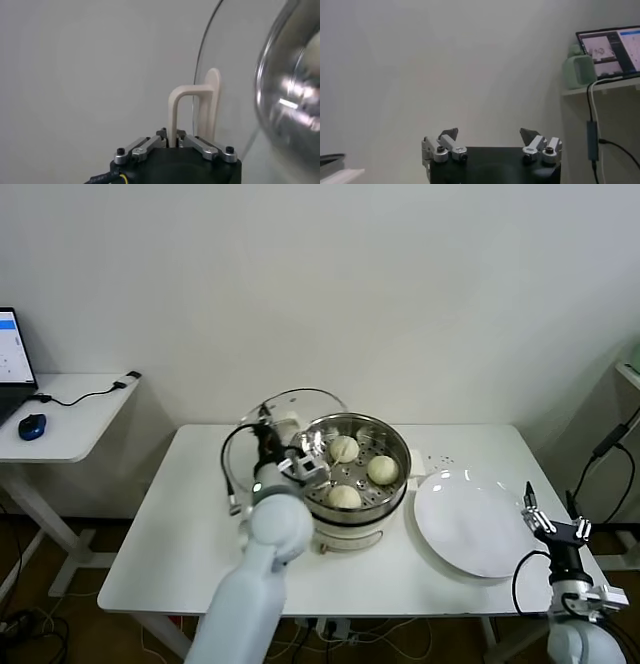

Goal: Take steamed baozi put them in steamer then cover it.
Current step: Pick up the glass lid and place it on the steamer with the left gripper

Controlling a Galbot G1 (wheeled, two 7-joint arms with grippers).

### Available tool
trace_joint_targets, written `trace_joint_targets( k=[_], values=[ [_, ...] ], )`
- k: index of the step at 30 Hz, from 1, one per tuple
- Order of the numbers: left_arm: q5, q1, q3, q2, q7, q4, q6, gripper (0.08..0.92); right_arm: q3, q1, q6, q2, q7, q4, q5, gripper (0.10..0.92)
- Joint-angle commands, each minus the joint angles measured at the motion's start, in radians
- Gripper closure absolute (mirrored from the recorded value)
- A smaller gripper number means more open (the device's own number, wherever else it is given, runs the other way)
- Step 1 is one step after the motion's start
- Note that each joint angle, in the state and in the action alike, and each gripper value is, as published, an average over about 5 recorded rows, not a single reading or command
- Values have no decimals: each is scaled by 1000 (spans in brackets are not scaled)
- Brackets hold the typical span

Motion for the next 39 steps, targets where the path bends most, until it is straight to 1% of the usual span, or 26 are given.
trace_joint_targets(
  k=[1, 6, 13, 19, 39],
  values=[
    [-53, -127, 216, -66, 1, 176, 48, 831, 11, 0, 2, -3, 1, -6, -1, 203],
    [5, -130, 223, -66, -31, 226, 46, 831, 9, 2, 6, -1, 1, -7, -2, 203],
    [73, -131, 236, -66, -12, 248, 48, 831, 5, 4, 8, 12, -1, -6, -9, 203],
    [70, -119, 232, -66, -4, 261, 48, 831, 5, 0, 11, 11, -1, -8, -11, 203],
    [56, -139, 240, -66, 7, 282, 48, 831, 0, 7, 14, 21, -3, -20, -22, 203]
  ],
)
